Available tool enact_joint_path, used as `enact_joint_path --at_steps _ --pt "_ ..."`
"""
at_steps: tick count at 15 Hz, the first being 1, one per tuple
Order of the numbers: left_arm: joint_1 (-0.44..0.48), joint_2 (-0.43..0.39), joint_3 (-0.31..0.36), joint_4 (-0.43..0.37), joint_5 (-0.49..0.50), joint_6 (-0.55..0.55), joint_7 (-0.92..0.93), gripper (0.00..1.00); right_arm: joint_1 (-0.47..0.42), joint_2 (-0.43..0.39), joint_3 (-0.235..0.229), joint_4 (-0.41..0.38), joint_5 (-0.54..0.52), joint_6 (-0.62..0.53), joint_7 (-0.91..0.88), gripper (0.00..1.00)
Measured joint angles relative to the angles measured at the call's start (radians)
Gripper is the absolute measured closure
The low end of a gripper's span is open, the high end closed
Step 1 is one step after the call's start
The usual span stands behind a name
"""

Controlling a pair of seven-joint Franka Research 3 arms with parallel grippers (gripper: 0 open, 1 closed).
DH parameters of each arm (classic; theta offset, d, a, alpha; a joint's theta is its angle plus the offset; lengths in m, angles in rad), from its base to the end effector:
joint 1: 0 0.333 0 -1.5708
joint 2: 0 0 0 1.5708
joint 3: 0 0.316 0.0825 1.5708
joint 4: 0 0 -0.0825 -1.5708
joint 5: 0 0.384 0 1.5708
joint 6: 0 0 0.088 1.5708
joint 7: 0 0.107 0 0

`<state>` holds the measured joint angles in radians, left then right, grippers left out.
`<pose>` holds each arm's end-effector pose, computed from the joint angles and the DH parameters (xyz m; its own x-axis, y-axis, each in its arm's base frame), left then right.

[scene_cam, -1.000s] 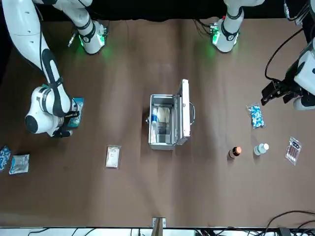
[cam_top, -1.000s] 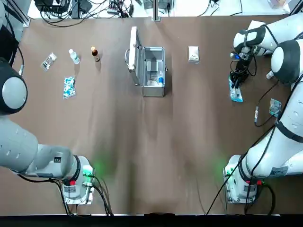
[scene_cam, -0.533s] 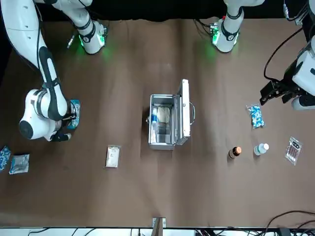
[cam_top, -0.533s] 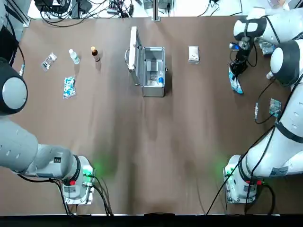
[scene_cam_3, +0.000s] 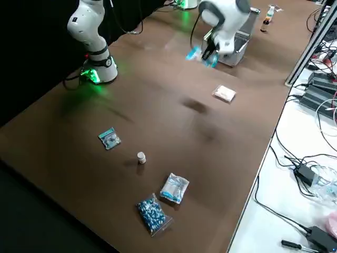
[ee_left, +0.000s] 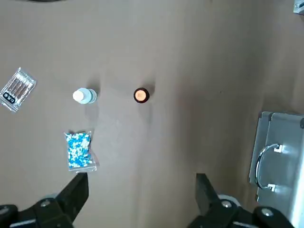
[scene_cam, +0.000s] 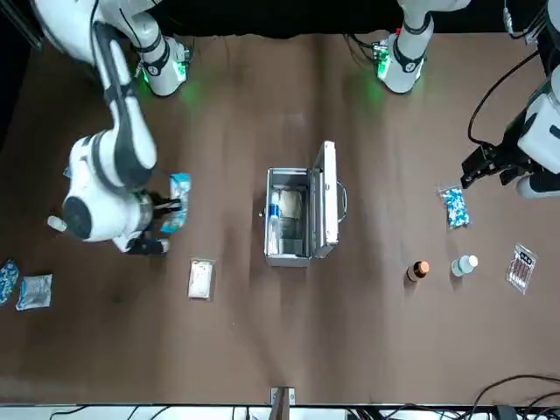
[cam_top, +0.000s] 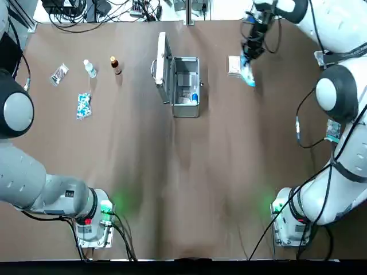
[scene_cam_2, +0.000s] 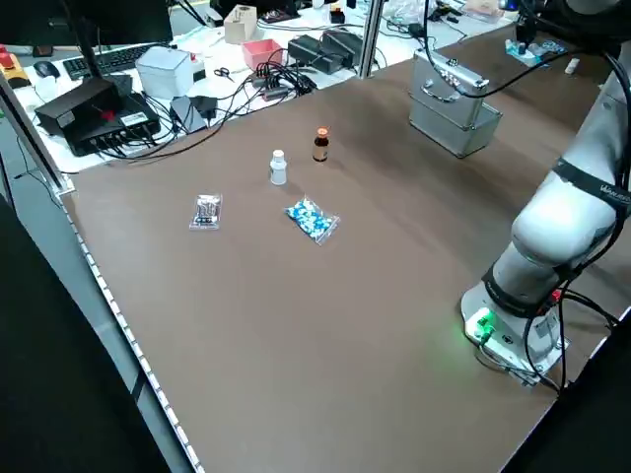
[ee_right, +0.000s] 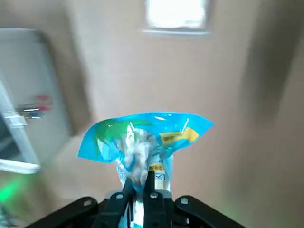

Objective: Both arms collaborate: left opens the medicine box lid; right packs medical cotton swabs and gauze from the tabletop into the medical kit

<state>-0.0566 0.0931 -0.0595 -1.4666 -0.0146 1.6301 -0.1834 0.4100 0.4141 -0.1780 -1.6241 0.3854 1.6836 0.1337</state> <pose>0.5859 -0.0680 0.6263 0.9955 0.0690 0.0656 0.0669 -0.9972 0.0326 0.6025 0.1917 0.3662 0.9251 0.0341 -0.3781 -0.0545 -0.9737 -0.2213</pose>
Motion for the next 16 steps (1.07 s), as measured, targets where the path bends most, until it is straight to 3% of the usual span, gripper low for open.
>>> enact_joint_path --at_steps 4,9,12,13,16 --pt "0.0 0.002 0.0 0.0 0.0 0.0 0.002 0.0 0.172 -0.001 0.001 0.074 0.113 0.029 0.157 0.9" --pt "0.0 0.006 0.0 -0.002 0.0 -0.001 0.003 0.0 0.34 0.033 0.001 0.078 0.158 0.238 0.28 0.9" --pt "0.001 0.007 0.0 -0.002 0.0 -0.001 0.003 0.0 0.378 0.085 0.001 0.078 0.169 0.341 0.289 0.89" --pt "0.003 0.007 0.0 -0.002 0.0 -0.001 0.003 0.0 0.38 0.098 0.001 0.079 0.169 0.346 0.288 0.86" --pt "0.005 0.007 0.001 -0.002 0.0 -0.001 0.003 0.0 0.389 0.118 0.001 0.086 0.169 0.349 0.288 0.6"
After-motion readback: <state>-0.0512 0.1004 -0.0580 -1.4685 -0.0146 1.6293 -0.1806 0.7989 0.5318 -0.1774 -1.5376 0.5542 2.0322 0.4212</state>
